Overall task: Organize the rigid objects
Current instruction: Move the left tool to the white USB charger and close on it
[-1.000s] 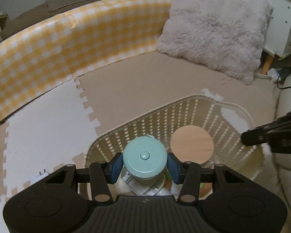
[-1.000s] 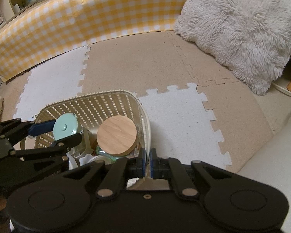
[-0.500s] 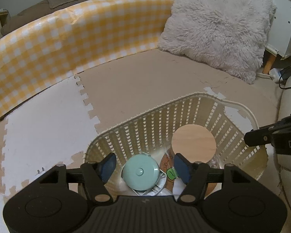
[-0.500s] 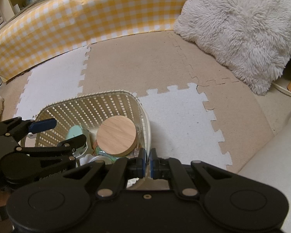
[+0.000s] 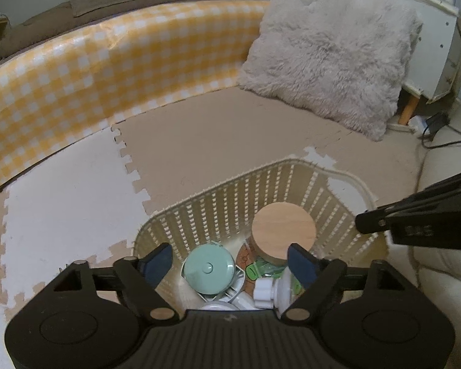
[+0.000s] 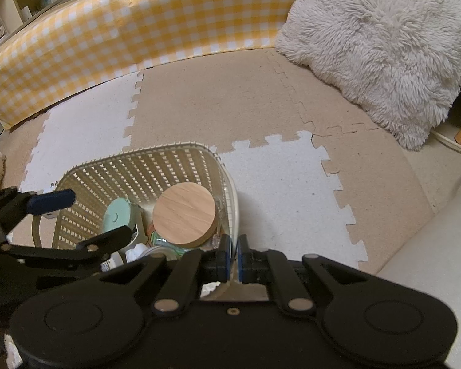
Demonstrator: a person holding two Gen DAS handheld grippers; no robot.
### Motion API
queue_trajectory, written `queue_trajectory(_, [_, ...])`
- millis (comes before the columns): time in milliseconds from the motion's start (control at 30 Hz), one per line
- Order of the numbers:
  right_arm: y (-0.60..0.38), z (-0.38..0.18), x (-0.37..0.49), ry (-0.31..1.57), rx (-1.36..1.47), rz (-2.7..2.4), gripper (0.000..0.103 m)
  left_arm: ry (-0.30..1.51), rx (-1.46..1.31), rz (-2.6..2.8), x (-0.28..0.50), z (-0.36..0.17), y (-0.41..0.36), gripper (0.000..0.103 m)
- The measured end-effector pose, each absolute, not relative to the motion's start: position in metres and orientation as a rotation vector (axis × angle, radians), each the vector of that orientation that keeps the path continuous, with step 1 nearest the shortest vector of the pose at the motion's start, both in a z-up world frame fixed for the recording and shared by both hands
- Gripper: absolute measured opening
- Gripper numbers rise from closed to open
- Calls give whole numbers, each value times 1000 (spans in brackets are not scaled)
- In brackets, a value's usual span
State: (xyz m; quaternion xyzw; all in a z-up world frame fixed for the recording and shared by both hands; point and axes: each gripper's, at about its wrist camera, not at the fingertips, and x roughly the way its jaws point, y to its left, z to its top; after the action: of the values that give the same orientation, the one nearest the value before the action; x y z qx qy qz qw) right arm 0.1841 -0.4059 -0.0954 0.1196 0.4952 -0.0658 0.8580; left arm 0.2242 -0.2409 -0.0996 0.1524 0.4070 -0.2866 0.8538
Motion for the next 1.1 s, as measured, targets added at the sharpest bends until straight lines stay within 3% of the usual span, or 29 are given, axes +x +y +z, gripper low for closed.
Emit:
queue_trajectory(233, [-406,-96,184,1040,249,-138,5,804,291,-644,210,-66,-223,103])
queue_trajectory(600, [-406,-96,184,1040,245,-138,5,682,157,-602,215,-16,-187,103])
queue_trajectory(767, [-406,-96,184,1041,241,-138,5,703,85,-488,241,-25,-159,103])
queue_trajectory(1100, [-405,-96,184,1041,235,-138,5,870,-71,-274,288,-94,-106,103])
